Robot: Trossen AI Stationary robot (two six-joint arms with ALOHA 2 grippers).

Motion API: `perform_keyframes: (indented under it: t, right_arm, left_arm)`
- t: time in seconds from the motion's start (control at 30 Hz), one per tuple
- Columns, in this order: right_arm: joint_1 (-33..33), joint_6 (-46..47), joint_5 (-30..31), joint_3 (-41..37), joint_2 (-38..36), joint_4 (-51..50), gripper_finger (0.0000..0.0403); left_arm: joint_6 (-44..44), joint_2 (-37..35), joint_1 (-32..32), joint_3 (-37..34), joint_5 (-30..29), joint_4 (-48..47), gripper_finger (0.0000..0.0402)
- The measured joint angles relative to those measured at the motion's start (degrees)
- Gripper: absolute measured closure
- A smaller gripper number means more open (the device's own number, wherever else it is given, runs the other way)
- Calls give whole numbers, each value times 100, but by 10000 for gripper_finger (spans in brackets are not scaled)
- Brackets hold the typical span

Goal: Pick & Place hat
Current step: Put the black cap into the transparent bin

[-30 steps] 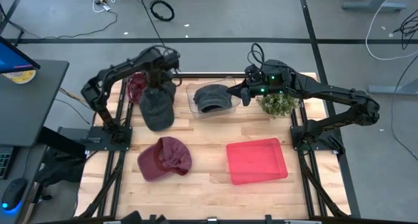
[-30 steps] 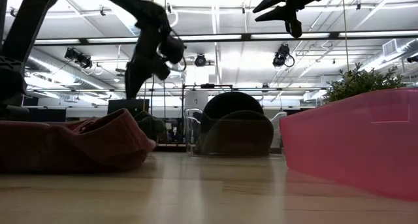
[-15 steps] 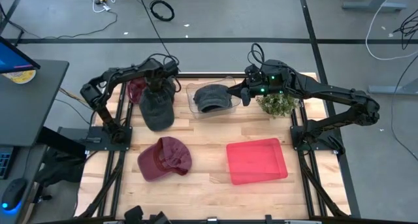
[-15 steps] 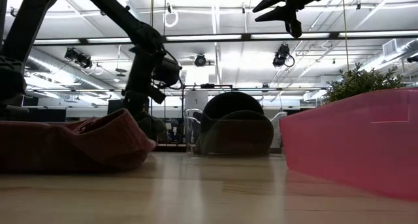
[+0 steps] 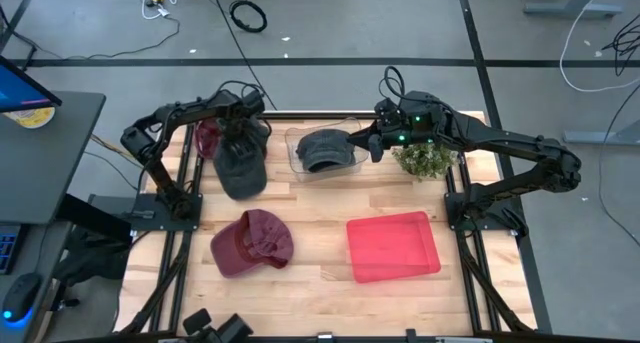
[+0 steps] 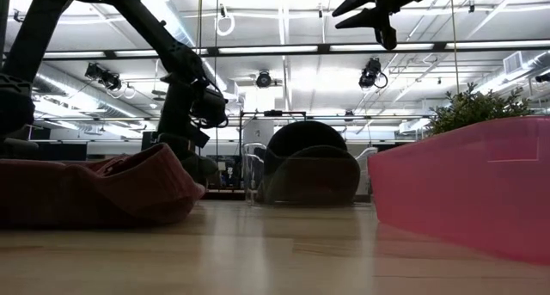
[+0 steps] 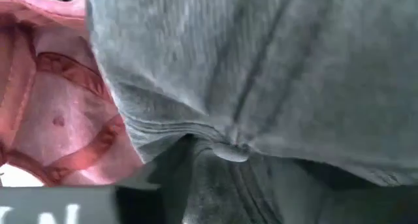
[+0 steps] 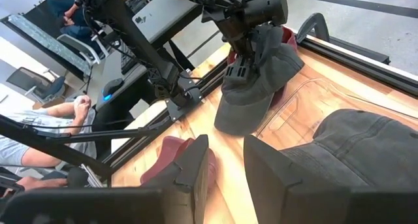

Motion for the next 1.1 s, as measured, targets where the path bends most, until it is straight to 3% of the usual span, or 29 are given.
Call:
perform_keyframes:
  t: [0.27,0.5,0.8,1.1]
  right_arm:
    - [0,-1,0,0,0,30,303]
    - [0,3,0,0,0,30,303]
    - [0,3,0,0,2,47,303]
    - [0,-131,-9,0,2,403,303]
  left_arm:
    - [6,0,20,0,0,-9,363]
    - [4,-224,-6,0,-81,-474,371]
    - [-223,-1636,-20,327,-118,-1029,371]
    - [-1082,-3139,-24,896,1097,-1100,371]
